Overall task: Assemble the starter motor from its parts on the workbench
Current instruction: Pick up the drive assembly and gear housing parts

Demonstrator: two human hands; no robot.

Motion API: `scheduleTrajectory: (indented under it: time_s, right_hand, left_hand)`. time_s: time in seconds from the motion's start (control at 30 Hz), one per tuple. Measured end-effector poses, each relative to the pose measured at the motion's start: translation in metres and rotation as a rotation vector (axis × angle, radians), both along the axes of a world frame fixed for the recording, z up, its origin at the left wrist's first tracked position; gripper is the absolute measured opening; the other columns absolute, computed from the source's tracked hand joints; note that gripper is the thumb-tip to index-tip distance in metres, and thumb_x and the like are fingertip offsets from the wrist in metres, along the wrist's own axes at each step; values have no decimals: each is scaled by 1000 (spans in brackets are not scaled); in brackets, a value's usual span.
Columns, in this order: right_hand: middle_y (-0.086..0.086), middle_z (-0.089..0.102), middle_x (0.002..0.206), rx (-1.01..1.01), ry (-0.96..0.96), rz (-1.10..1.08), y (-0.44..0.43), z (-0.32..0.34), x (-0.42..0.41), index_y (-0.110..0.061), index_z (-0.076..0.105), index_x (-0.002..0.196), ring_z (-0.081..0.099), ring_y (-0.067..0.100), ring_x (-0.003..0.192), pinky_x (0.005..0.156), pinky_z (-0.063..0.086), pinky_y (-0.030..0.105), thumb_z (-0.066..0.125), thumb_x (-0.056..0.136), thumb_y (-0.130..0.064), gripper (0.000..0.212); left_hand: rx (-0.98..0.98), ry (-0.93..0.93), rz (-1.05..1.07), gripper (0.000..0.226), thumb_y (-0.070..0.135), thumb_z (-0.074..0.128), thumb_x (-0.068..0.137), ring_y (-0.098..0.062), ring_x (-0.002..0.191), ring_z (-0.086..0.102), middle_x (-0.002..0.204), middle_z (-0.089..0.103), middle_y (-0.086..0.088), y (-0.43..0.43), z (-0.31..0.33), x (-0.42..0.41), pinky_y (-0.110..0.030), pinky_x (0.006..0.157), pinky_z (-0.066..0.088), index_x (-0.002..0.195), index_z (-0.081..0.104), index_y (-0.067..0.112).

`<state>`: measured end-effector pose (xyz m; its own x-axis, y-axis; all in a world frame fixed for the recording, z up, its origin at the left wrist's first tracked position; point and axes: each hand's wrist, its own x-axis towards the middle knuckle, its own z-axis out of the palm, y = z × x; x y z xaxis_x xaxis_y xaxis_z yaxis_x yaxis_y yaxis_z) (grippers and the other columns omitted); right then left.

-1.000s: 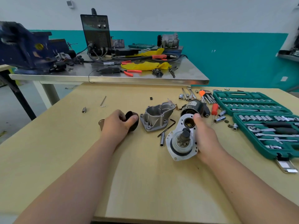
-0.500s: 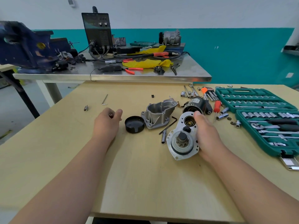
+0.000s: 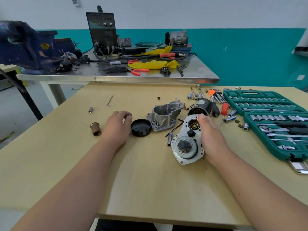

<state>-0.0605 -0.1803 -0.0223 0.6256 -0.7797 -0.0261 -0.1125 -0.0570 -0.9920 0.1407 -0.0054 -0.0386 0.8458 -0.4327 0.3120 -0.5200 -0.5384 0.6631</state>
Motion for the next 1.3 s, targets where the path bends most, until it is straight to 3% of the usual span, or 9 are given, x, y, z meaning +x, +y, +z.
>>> scheduleTrajectory:
  time_s: [0.17, 0.33, 0.43, 0.53, 0.73, 0.83, 0.93, 1.1, 1.3]
  right_hand:
    - [-29, 47, 92, -96, 38, 21, 3, 3, -1, -51, 47, 92, 41, -10, 84, 64, 31, 20, 34, 97, -52, 14]
    - [-30, 46, 92, -111, 40, 29, 3, 4, 0, -51, 47, 87, 40, -10, 83, 64, 30, 18, 34, 98, -51, 17]
    - [-31, 45, 90, -119, 51, 32, 2, 4, 0, -51, 47, 86, 39, -11, 81, 63, 28, 18, 33, 98, -51, 19]
    - [-29, 47, 92, -125, 55, 26, 1, 3, -1, -51, 47, 86, 41, -9, 83, 63, 30, 19, 33, 97, -52, 17]
    - [-29, 46, 91, -133, 64, 27, 1, 5, 0, -50, 45, 95, 40, -11, 82, 64, 29, 17, 33, 98, -51, 12]
    - [-29, 47, 92, -134, 59, 28, 3, 6, -1, -48, 46, 94, 40, -12, 82, 64, 29, 17, 33, 98, -50, 13]
    - [-30, 45, 91, -138, 60, 31, 3, 6, -4, -47, 45, 96, 39, -12, 81, 63, 28, 16, 33, 98, -50, 13]
    - [-32, 44, 90, -125, 52, 32, 3, 6, -3, -48, 45, 95, 38, -12, 81, 63, 27, 16, 33, 98, -50, 12]
    - [-29, 48, 90, -138, 44, 33, 6, 7, -2, -48, 48, 87, 42, -12, 81, 62, 28, 16, 35, 98, -50, 16]
  left_hand:
    - [220, -150, -58, 26, 45, 53, 94, -17, 116, 43, 113, 50, 7, -3, 7, 2, -33, 81, 38, 112, 62, 28]
    - [639, -281, -285, 86, 83, 41, 75, -22, 126, 35, 137, 43, 3, -18, 10, -5, -39, 103, 29, 145, 35, 34]
    - [656, -387, -224, 72, 70, 46, 86, -24, 123, 40, 134, 49, -1, -25, 7, -6, -39, 100, 28, 145, 36, 31]
    - [132, -182, -154, 50, 53, 51, 91, -25, 116, 50, 122, 58, -1, -26, 11, -16, -36, 95, 37, 132, 50, 24]
    - [-1359, 1286, -32, 49, 52, 50, 93, -25, 77, 57, 103, 59, -13, -36, 58, -26, -24, 57, 50, 110, 56, 7]
    - [-1553, 1352, -40, 47, 47, 62, 90, -30, 90, 60, 111, 55, -15, -39, 54, -30, -33, 63, 58, 109, 55, 5]
    - [-1212, 1261, -17, 45, 51, 67, 85, -29, 96, 62, 110, 61, -15, -44, 48, -32, -36, 65, 60, 101, 58, 10]
    - [202, 127, 53, 61, 70, 55, 80, -16, 64, 54, 77, 60, -2, -41, 27, -24, -28, 51, 36, 85, 63, 9]
    - [336, -91, -41, 74, 63, 58, 85, -25, 115, 46, 124, 40, -6, -40, 12, -15, -36, 92, 39, 130, 47, 6]
